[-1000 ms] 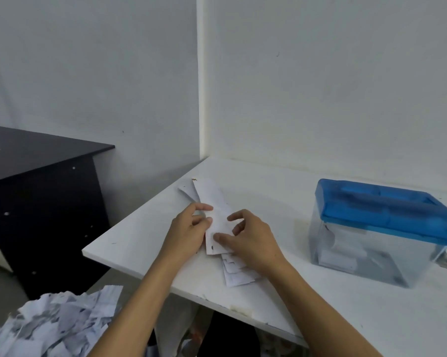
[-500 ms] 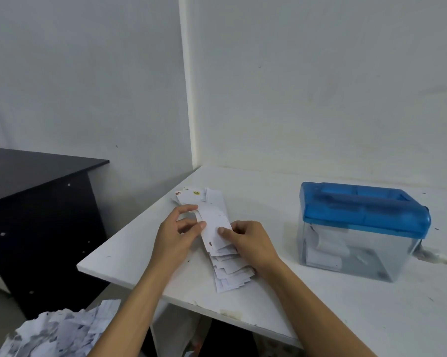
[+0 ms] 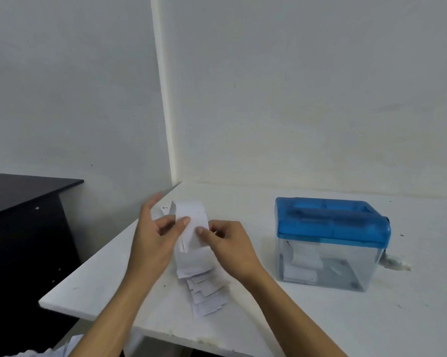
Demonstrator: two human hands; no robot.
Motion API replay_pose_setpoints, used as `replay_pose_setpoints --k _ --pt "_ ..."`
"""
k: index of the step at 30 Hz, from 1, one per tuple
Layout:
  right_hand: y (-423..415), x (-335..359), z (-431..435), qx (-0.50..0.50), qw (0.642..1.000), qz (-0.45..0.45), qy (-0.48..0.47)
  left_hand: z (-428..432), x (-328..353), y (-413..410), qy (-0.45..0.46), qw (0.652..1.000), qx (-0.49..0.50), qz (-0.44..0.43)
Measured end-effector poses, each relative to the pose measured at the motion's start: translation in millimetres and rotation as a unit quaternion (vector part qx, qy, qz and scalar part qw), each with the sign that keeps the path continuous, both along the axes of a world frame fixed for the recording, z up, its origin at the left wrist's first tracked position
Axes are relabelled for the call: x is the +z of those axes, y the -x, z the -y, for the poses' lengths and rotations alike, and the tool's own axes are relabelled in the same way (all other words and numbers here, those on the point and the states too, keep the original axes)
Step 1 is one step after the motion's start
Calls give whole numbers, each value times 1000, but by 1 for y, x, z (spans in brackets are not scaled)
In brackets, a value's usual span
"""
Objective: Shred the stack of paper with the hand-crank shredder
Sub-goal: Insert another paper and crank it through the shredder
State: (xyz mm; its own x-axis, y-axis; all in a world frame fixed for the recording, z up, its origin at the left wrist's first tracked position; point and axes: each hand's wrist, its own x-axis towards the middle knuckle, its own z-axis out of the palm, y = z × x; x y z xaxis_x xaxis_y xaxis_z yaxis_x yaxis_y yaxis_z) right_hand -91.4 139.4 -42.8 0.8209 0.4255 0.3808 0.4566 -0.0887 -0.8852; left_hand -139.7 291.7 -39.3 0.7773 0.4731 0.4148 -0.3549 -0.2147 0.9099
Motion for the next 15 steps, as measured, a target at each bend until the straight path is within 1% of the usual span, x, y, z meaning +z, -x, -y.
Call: replay_pose_setpoints --k 2,4,6,8,11,15 --pt "4 23 9 -17 999 37 -16 12 22 1 52 998 6 -19" --pt "7 48 25 -29 997 74 -24 31 41 2 82 993 -67 -54" --pt "6 70 40 -31 995 97 -17 48 56 4 50 984 -161 -63" --pt "4 91 62 -44 992 117 -6 66 72 3 14 978 -204 -36" --pt "6 125 96 -65 985 160 28 84 95 -7 -20 976 -217 -3" --pt "2 172 145 -122 964 206 114 125 130 -35 -55 974 -215 35"
